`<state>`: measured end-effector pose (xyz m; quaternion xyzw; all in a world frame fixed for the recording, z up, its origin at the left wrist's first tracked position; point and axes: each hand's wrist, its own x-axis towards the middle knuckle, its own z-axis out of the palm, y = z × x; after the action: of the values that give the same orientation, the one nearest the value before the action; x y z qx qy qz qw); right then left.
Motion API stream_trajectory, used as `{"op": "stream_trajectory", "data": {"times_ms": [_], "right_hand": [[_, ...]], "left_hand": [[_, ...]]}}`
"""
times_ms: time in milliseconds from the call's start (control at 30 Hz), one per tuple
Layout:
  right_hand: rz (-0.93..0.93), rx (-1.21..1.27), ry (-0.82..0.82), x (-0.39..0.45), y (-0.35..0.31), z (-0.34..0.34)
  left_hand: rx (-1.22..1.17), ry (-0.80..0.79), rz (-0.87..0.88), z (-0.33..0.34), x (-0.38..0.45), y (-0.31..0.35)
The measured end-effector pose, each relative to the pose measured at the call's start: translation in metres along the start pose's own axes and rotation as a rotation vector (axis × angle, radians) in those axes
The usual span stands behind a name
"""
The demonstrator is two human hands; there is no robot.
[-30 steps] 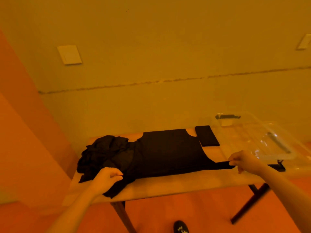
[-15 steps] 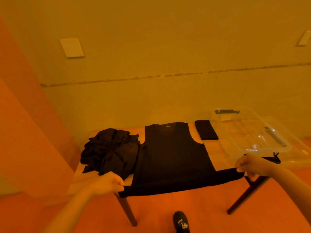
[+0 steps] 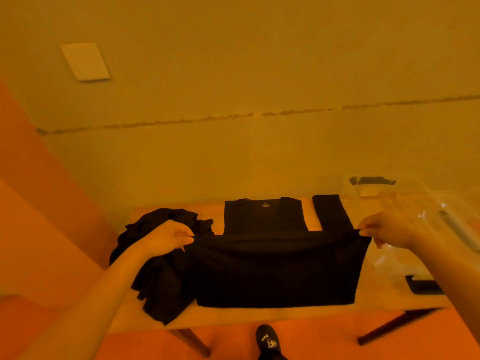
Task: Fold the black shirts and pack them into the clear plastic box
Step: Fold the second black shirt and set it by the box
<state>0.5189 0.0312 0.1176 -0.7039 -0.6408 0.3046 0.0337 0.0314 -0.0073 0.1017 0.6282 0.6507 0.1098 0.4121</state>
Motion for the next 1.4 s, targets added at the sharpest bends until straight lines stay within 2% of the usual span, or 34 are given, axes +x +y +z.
{"op": "stream_trajectory", "data": {"times_ms": [133,267,367,467,567,633,733,800,833,1033,1233,1400], "right_hand": [[-0.02,-0.07,-0.005,0.077,-0.01,-0.018],[-0.015,0.013,-0.064,0.161,-0.02,-0.029],[-0.064,-0.026,-0.103,0.235,-0.023,-0.028],[-0.047,-0.058,-0.115,0.3,-0.029,-0.012],[0.017,-0.093,0.017,0.336,-0.044,0.016],[0.011,-0.104,0.102,0.323,-0.055,0.047],[-0.166,-0.1,0.093,0.265,-0.071,0.111],[-0.265,-0.188,-0.002,0.225,-0.066,0.151],[-0.276,-0.24,-0.033,0.209,-0.057,0.168],[-0.204,-0.445,-0.042,0.164,0.004,0.201],[-0.212,-0.489,-0.018,0.162,0.01,0.198],[-0.227,-0.449,0.041,0.145,0.007,0.195]], "left_hand": [[-0.025,0.025,-0.062,-0.019,0.066,0.009],[-0.028,0.021,-0.142,-0.033,0.144,0.012],[-0.042,0.03,-0.194,-0.041,0.206,0.007],[-0.039,0.187,-0.265,-0.039,0.261,-0.007],[0.093,0.49,-0.319,-0.006,0.282,-0.015],[0.253,0.583,-0.183,0.041,0.27,-0.013],[0.433,0.384,0.04,0.122,0.228,-0.007],[0.501,0.23,-0.019,0.154,0.202,-0.012],[0.512,0.201,-0.059,0.163,0.191,-0.02],[0.435,0.332,-0.22,0.154,0.156,-0.069],[0.562,0.24,-0.2,0.141,0.137,-0.096],[0.605,0.258,-0.15,0.146,0.124,-0.089]]}}
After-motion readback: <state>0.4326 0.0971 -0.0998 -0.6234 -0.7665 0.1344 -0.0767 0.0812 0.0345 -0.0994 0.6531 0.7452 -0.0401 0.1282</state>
